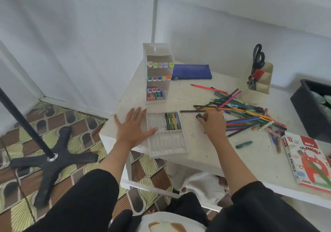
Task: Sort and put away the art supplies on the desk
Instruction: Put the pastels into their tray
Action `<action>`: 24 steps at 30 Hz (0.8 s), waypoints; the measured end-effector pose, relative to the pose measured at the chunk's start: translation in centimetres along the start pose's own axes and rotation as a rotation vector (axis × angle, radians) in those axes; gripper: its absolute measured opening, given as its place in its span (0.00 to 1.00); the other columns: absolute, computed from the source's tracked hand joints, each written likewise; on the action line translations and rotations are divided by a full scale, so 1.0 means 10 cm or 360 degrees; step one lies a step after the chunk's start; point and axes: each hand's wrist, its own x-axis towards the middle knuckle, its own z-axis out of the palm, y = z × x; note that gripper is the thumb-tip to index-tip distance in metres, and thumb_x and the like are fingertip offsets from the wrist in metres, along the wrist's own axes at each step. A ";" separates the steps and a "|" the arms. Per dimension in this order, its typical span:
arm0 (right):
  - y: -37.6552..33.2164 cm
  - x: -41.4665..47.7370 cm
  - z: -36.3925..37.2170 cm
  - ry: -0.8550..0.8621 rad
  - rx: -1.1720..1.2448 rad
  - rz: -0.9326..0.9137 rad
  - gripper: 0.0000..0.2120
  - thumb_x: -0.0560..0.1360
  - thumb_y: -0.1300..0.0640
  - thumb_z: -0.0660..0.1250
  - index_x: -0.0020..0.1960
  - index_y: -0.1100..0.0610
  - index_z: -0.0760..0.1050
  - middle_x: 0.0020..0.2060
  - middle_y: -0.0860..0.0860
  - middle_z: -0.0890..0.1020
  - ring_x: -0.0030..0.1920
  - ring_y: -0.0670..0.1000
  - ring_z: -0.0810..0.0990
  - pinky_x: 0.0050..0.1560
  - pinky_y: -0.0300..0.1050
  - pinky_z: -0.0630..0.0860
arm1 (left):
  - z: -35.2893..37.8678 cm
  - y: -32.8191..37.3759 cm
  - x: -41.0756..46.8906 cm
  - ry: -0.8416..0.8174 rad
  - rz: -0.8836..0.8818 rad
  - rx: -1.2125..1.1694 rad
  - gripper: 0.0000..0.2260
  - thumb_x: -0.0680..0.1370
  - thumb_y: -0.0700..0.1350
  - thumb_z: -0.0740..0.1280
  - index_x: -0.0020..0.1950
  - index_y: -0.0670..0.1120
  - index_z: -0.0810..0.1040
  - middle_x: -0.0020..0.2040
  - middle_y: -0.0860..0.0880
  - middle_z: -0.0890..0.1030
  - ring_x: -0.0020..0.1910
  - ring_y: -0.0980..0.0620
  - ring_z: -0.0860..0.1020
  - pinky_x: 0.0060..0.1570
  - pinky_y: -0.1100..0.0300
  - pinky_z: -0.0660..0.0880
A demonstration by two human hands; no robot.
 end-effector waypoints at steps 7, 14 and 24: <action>0.03 -0.04 0.02 -0.0049 -0.0270 0.0025 0.07 0.76 0.55 0.66 0.50 0.58 0.78 0.49 0.54 0.78 0.55 0.56 0.73 0.55 0.55 0.73 | -0.03 0.00 0.00 -0.0116 0.0035 0.0050 0.49 0.61 0.79 0.39 0.78 0.57 0.42 0.78 0.58 0.44 0.77 0.56 0.41 0.67 0.30 0.37; -0.06 -0.08 0.01 0.0040 0.0509 -0.0182 0.06 0.76 0.62 0.66 0.53 0.61 0.76 0.45 0.53 0.81 0.42 0.52 0.78 0.43 0.43 0.72 | -0.03 0.01 0.01 -0.0129 0.0038 0.0038 0.47 0.61 0.79 0.40 0.77 0.61 0.40 0.78 0.58 0.43 0.77 0.55 0.41 0.67 0.30 0.37; -0.54 -0.18 0.35 -0.0342 0.0052 -0.1254 0.16 0.70 0.74 0.64 0.55 0.62 0.78 0.61 0.58 0.75 0.57 0.58 0.75 0.53 0.53 0.77 | -0.04 0.02 0.01 -0.0146 0.0005 0.0041 0.47 0.61 0.79 0.40 0.77 0.61 0.42 0.78 0.59 0.44 0.77 0.56 0.41 0.68 0.31 0.38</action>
